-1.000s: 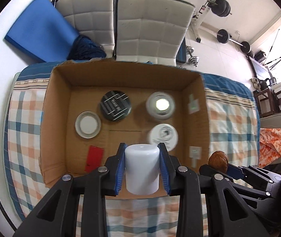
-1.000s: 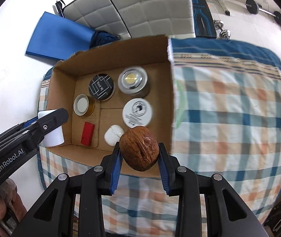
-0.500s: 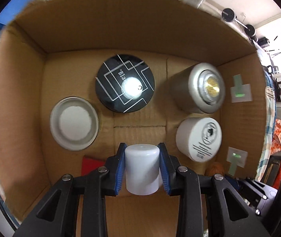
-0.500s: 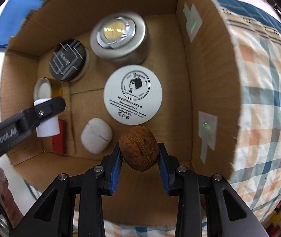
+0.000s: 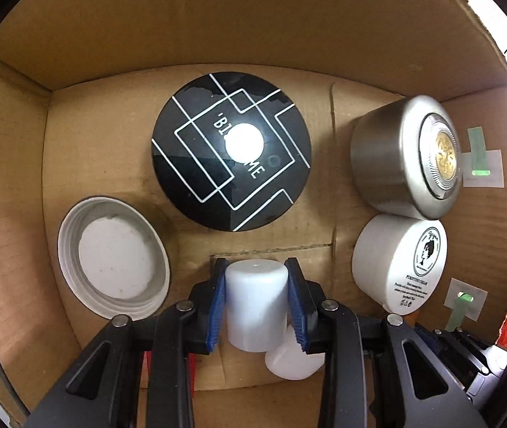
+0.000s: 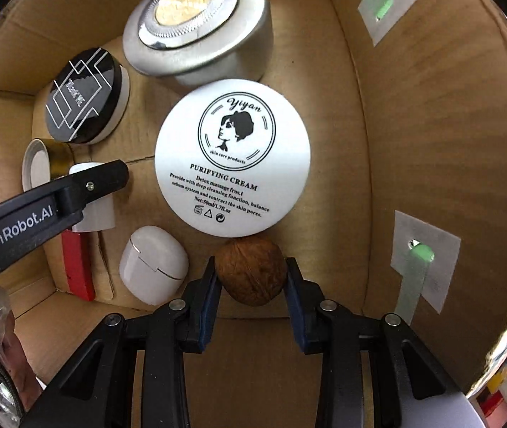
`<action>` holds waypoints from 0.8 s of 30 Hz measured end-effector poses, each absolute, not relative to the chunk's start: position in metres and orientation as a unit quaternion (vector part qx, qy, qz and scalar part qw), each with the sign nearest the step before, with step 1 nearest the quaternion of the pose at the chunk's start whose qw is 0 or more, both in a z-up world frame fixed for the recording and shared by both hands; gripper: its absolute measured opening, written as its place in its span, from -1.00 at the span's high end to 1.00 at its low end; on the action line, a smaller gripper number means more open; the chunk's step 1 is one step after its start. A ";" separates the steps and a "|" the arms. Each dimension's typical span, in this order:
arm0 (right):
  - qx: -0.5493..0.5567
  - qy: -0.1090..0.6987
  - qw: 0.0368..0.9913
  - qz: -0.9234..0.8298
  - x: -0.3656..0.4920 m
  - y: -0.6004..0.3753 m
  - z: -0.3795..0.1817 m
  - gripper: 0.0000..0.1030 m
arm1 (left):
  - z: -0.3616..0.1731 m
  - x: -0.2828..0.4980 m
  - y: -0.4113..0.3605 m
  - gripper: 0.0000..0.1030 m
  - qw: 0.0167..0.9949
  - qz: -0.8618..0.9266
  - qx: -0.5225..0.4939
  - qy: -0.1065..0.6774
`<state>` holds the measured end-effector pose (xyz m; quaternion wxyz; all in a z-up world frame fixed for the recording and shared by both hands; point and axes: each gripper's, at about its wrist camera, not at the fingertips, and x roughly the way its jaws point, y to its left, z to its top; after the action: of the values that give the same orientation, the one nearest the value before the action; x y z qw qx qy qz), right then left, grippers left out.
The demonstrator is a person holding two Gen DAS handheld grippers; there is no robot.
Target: Organize rigid objects
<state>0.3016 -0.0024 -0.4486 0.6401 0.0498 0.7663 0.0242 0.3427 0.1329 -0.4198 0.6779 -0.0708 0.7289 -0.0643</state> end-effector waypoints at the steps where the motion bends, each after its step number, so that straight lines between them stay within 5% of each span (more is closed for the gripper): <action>1: 0.048 0.767 0.639 0.025 0.301 -0.003 -0.449 0.28 | -0.420 0.342 0.134 0.43 0.677 -0.062 -0.070 0.730; 10: 0.044 0.774 0.631 0.017 0.314 -0.003 -0.457 0.21 | -0.414 0.338 0.133 0.33 0.677 -0.053 -0.049 0.733; 14: 0.040 0.768 0.639 0.016 0.320 0.002 -0.447 -0.14 | -0.399 0.334 0.134 -0.08 0.688 -0.047 -0.048 0.722; 17: 0.038 0.766 0.641 0.022 0.321 0.006 -0.438 -0.16 | -0.384 0.329 0.133 -0.37 0.697 -0.040 -0.052 0.714; 24: 0.020 0.751 0.660 0.026 0.325 0.017 -0.408 -0.16 | -0.344 0.322 0.149 -0.63 0.722 -0.029 -0.058 0.689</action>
<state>0.3252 0.0174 -0.4082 0.6595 0.0201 0.7510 0.0260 0.3221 0.1486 -0.3445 0.7221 -0.0578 0.6888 -0.0295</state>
